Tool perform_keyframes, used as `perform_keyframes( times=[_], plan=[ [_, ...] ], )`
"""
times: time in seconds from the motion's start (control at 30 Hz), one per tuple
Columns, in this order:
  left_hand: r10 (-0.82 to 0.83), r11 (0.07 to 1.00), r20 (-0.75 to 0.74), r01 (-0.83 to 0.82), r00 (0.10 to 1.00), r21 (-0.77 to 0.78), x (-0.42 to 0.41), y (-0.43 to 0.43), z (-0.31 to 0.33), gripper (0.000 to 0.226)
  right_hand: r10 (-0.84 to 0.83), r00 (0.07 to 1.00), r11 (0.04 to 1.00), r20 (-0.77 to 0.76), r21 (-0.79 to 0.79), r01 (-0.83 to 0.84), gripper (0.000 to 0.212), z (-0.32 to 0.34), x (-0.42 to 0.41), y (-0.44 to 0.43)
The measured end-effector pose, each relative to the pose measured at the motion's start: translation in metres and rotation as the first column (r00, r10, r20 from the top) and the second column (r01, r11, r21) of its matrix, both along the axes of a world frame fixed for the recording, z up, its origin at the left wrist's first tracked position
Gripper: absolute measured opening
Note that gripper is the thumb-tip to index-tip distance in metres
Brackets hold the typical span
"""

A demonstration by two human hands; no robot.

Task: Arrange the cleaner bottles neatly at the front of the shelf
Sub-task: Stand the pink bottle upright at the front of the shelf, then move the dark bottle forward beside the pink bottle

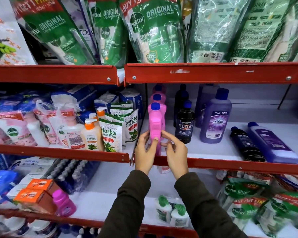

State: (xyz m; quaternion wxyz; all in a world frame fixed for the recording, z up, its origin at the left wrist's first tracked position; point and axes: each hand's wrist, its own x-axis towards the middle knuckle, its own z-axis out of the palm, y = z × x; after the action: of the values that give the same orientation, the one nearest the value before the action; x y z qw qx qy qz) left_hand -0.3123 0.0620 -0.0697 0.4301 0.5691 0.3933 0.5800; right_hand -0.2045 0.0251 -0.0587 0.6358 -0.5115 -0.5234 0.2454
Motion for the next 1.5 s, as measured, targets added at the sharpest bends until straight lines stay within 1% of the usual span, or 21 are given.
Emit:
perform_keyframes(
  times=[0.1,0.2,0.27,0.33,0.37,0.43,0.53,0.7,0.83,0.93,1.0,1.07,1.1,1.17,1.2,1.23,1.3,1.37,1.43,1.5],
  plan=[
    [0.055,0.998,-0.107,-0.052,0.993,0.027,-0.003,0.009,0.0,0.049,0.0,1.0,1.0,0.026,0.004,0.0,0.045,-0.003,0.002,-0.001],
    [0.059,0.997,-0.187,-0.048,0.98,0.068,-0.01,0.015,-0.001,0.046,-0.026,0.999,1.0,0.032,-0.016,0.026,0.042,-0.002,0.009,0.005],
    [-0.003,0.998,-0.157,0.014,0.988,0.066,-0.016,0.017,0.0,0.04,0.011,1.0,0.994,0.0,-0.105,-0.011,0.046,0.001,0.015,0.013],
    [-0.028,0.996,-0.124,0.038,0.992,0.077,-0.021,0.02,0.002,0.033,0.111,0.993,0.973,-0.044,-0.197,-0.118,0.053,0.003,0.019,0.018],
    [-0.025,0.996,-0.13,0.036,0.991,0.079,-0.023,0.022,0.003,0.031,0.144,0.988,0.965,-0.045,-0.215,-0.151,0.054,0.004,0.019,0.02],
    [-0.028,0.996,-0.138,0.04,0.99,0.082,-0.023,0.024,0.005,0.027,0.143,0.989,0.966,-0.026,-0.214,-0.145,0.053,0.003,0.019,0.021],
    [-0.036,0.997,-0.089,0.042,0.995,0.059,-0.023,0.024,0.005,0.023,0.067,0.998,0.983,-0.004,-0.172,-0.067,0.051,-0.001,0.019,0.021],
    [-0.043,0.998,-0.035,0.045,0.998,0.034,-0.022,0.028,0.003,0.022,0.024,1.0,0.988,-0.001,-0.154,-0.024,0.053,-0.003,0.02,0.02],
    [-0.018,1.0,-0.004,0.019,1.0,0.012,-0.02,0.027,0.0,0.028,0.006,1.0,0.989,0.022,-0.15,-0.003,0.052,-0.005,0.018,0.018],
    [0.009,1.0,0.011,-0.01,1.0,0.012,-0.016,0.024,0.0,0.03,0.03,1.0,0.99,0.008,-0.135,-0.028,0.051,-0.006,0.017,0.018],
    [0.056,0.998,0.02,-0.057,0.998,0.024,-0.01,0.018,0.0,0.033,0.059,0.998,0.989,-0.006,-0.137,-0.059,0.052,-0.006,0.023,0.015],
    [0.175,0.983,0.051,-0.177,0.983,0.046,-0.002,0.01,-0.002,0.035,0.044,0.999,0.992,-0.008,-0.12,-0.044,0.051,-0.004,0.036,0.009],
    [0.258,0.963,0.076,-0.263,0.963,0.065,0.003,0.005,-0.001,0.033,0.007,1.0,0.995,0.001,-0.102,-0.007,0.047,-0.003,0.046,0.006],
    [0.414,0.893,0.112,-0.427,0.904,0.144,0.019,-0.005,0.0,0.025,-0.075,0.997,0.996,0.007,-0.051,0.075,0.037,0.0,0.076,-0.003],
    [0.456,0.86,0.105,-0.468,0.884,0.204,0.028,-0.009,0.0,0.023,-0.112,0.994,0.993,0.008,-0.029,0.112,0.032,0.002,0.092,-0.009],
    [0.469,0.839,0.086,-0.474,0.879,0.269,0.04,-0.013,0.001,0.021,-0.152,0.988,0.988,0.015,-0.016,0.152,0.029,0.005,0.109,-0.014],
    [0.427,0.834,0.053,-0.415,0.903,0.364,0.077,-0.025,0.007,0.019,-0.25,0.968,0.968,0.037,-0.021,0.251,0.027,0.011,0.152,-0.028],
    [0.34,0.857,0.009,-0.314,0.94,0.41,0.105,-0.032,0.012,0.02,-0.325,0.941,0.943,0.098,-0.038,0.329,0.025,0.015,0.181,-0.038],
    [0.233,0.889,-0.043,-0.195,0.971,0.414,0.143,-0.038,0.016,0.021,-0.374,0.901,0.914,0.218,-0.075,0.398,0.028,0.02,0.213,-0.047],
    [0.111,0.937,-0.1,-0.07,0.989,0.343,0.184,-0.044,0.018,0.024,-0.404,0.848,0.862,0.345,-0.166,0.478,0.031,0.024,0.244,-0.049]
  ],
)
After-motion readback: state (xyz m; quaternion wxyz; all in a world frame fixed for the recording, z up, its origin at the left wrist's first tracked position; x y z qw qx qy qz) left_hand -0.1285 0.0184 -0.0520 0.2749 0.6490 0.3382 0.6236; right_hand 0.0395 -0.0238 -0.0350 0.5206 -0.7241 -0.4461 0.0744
